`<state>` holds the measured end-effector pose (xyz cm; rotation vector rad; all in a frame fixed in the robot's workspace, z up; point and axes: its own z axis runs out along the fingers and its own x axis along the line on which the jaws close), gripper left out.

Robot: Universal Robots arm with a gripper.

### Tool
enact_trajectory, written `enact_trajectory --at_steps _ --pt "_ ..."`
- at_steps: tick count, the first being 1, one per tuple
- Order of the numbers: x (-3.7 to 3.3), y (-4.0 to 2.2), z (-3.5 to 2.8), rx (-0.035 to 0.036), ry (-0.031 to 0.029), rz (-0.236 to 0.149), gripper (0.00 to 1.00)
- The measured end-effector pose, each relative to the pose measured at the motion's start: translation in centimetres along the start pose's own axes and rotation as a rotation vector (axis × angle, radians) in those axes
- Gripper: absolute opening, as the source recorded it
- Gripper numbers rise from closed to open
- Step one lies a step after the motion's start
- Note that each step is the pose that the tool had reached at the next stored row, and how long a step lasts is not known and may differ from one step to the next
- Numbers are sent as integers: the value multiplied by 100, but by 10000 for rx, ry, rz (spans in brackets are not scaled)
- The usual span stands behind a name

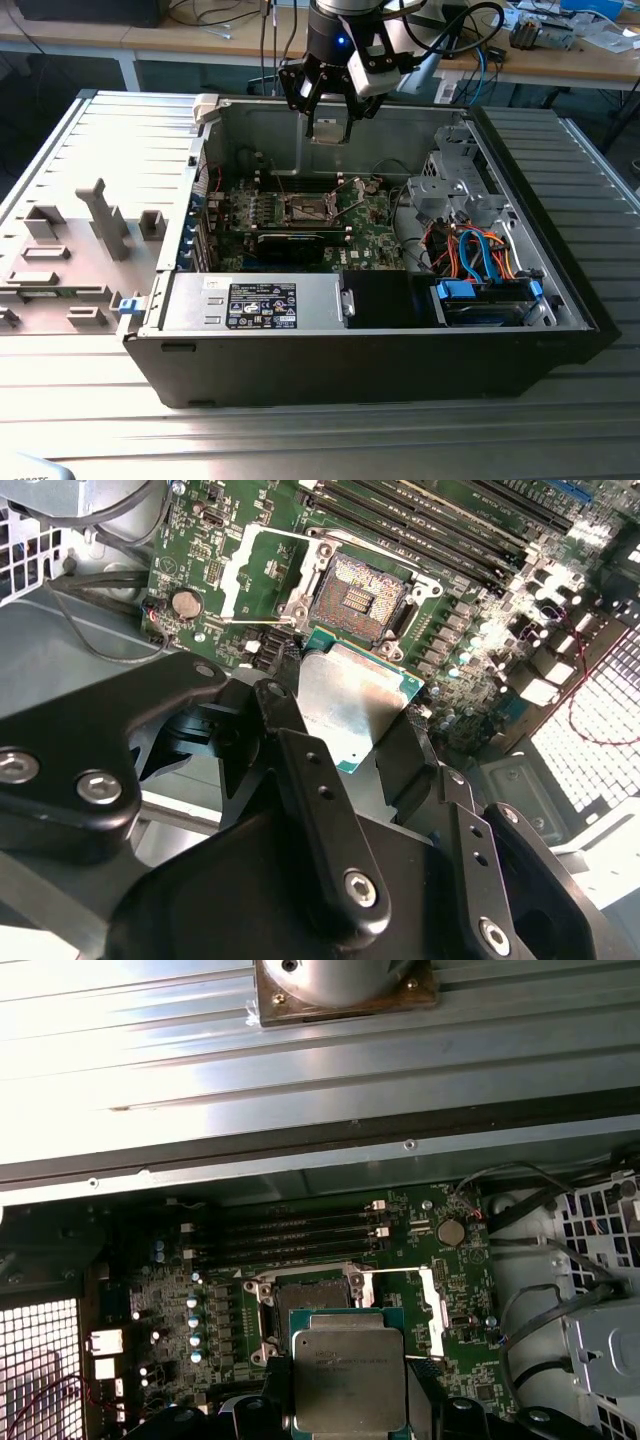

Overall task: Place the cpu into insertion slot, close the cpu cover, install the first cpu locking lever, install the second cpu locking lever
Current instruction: 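Place the cpu into insertion slot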

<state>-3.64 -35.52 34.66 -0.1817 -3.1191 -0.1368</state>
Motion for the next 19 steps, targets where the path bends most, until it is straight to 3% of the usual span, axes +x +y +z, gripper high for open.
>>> enact_trajectory --at_steps 19 --pt "0 0 0 -2 -9 103 54"
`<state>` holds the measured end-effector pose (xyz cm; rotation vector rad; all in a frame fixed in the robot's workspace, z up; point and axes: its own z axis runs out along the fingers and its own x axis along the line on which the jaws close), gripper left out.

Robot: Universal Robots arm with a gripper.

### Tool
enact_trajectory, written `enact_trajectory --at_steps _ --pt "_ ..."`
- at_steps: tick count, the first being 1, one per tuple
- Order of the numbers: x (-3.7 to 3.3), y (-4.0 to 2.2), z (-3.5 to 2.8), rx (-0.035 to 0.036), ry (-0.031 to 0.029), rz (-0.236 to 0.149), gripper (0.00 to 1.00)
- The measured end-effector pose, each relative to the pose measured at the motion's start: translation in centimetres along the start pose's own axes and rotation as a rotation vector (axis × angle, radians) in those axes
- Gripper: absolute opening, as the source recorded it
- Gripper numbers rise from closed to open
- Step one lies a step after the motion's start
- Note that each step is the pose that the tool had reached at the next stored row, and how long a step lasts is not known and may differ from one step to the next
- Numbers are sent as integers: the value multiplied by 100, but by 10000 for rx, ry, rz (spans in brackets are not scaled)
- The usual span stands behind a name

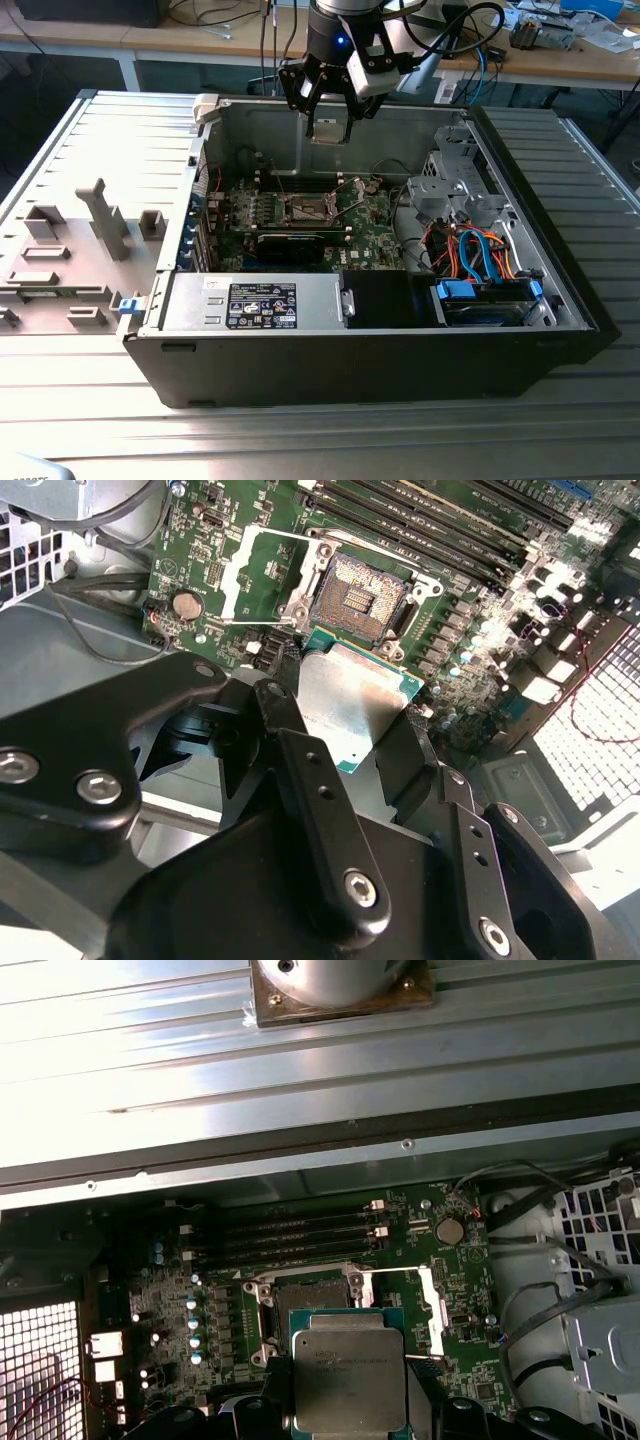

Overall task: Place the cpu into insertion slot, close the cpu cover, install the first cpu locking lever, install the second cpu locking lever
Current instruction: 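Place the cpu into insertion slot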

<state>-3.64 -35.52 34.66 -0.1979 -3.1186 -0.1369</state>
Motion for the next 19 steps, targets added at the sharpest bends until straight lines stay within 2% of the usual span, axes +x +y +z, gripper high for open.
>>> enact_trajectory --at_steps 19 --pt "0 0 0 -2 -8 94 54"
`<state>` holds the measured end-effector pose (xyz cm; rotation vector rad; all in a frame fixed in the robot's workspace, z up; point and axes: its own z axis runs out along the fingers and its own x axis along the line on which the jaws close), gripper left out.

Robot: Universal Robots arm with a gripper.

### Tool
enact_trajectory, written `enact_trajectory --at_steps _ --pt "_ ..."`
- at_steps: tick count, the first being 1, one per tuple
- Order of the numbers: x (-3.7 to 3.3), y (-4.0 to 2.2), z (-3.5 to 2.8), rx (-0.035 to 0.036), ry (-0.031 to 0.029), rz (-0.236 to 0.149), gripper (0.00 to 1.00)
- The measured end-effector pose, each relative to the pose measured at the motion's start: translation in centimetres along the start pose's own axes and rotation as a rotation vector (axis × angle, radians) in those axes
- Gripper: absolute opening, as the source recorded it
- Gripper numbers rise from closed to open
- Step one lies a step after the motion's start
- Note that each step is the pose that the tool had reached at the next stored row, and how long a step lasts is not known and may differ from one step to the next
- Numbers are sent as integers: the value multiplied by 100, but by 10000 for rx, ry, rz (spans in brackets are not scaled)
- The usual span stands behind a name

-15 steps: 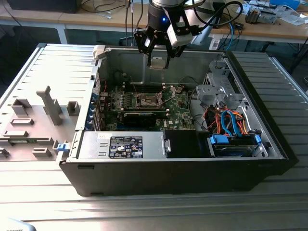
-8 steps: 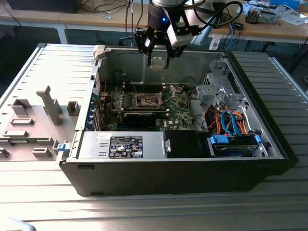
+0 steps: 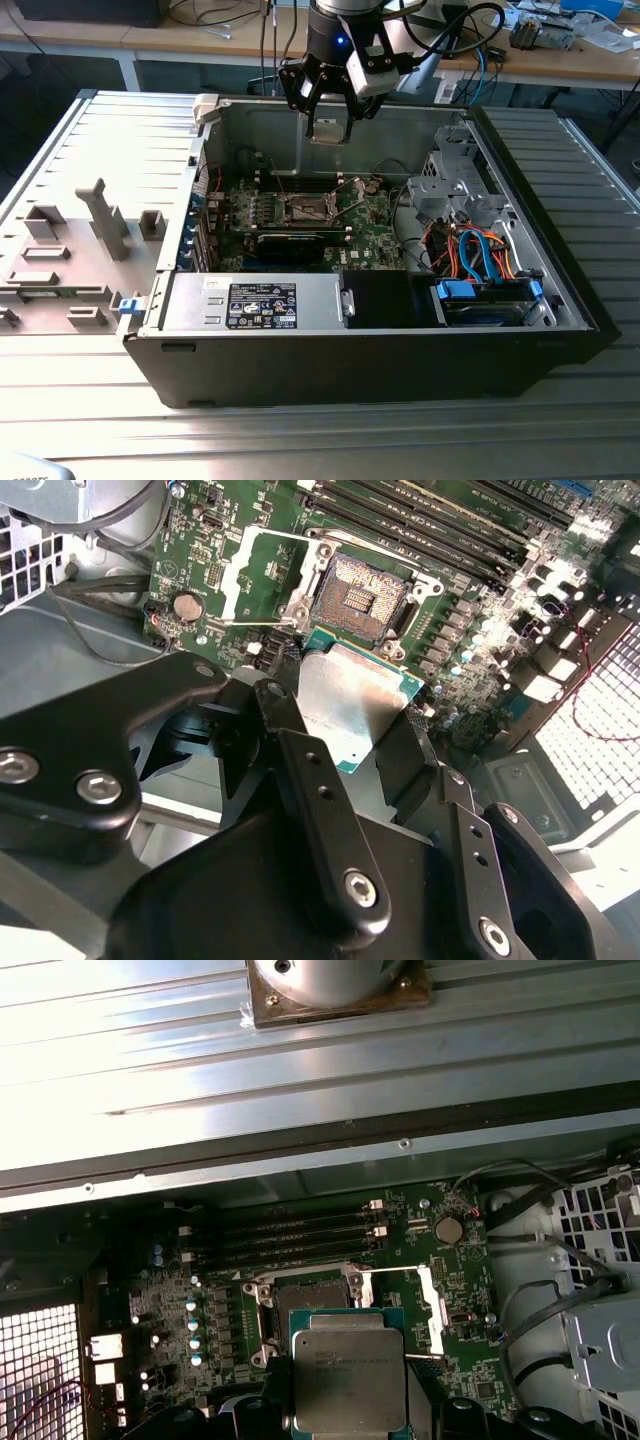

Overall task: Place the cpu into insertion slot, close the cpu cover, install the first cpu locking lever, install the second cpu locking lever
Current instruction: 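Place the cpu into insertion slot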

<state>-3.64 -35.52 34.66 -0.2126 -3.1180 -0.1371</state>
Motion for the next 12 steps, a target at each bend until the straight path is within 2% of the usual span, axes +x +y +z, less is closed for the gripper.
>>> enact_trajectory --at_steps 12 --pt "0 0 0 -2 -8 92 54"
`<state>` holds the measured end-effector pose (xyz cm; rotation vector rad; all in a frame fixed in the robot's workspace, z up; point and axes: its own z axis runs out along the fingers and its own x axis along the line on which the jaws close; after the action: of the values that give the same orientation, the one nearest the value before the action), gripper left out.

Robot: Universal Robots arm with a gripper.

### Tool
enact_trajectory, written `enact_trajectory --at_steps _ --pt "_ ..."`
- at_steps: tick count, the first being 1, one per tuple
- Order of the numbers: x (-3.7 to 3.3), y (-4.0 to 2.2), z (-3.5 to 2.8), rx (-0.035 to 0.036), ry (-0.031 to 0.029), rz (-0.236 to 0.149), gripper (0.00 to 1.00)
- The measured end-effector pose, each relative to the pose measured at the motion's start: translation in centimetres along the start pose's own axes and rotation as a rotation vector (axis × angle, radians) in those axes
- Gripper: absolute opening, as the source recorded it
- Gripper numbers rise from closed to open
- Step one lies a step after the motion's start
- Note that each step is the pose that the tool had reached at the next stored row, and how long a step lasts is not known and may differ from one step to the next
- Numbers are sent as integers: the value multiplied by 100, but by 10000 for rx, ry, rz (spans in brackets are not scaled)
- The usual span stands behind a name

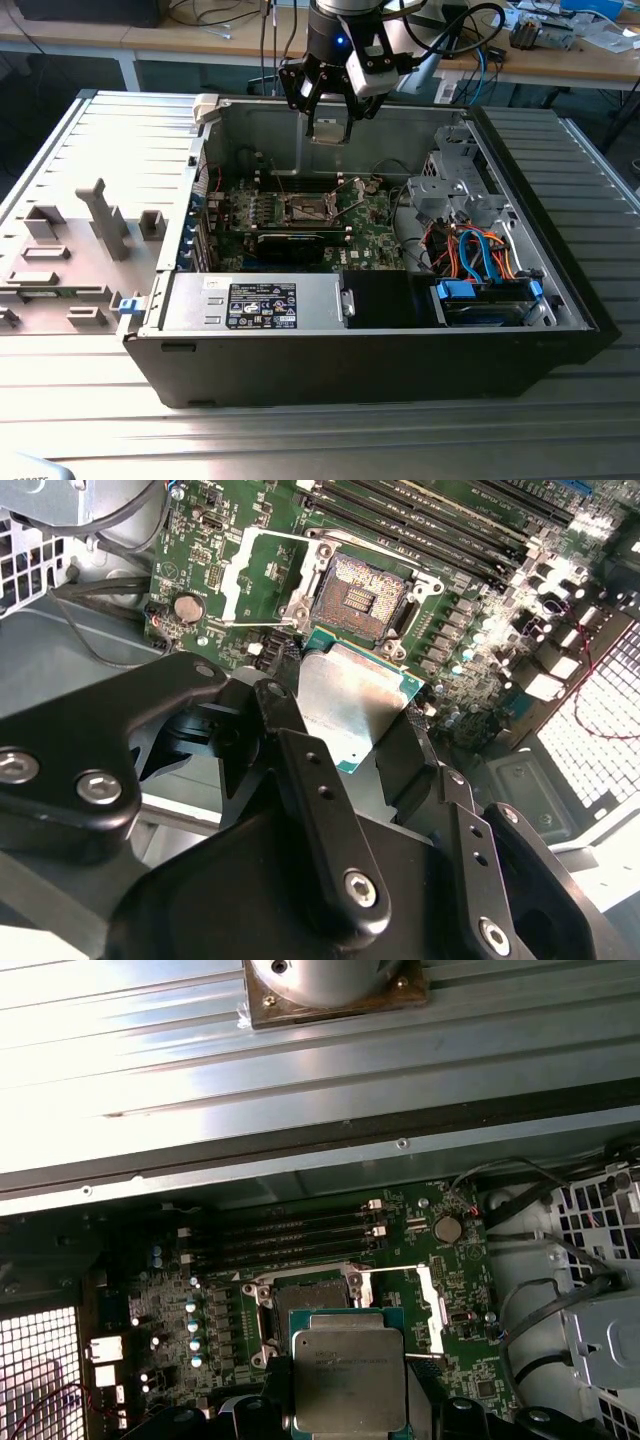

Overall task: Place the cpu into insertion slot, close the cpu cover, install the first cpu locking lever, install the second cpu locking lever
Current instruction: 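Place the cpu into insertion slot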

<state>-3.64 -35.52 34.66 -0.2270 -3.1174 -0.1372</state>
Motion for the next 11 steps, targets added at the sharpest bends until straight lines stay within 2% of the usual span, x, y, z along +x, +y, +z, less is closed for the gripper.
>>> enact_trajectory --at_steps 11 --pt "0 0 0 -2 -7 84 54"
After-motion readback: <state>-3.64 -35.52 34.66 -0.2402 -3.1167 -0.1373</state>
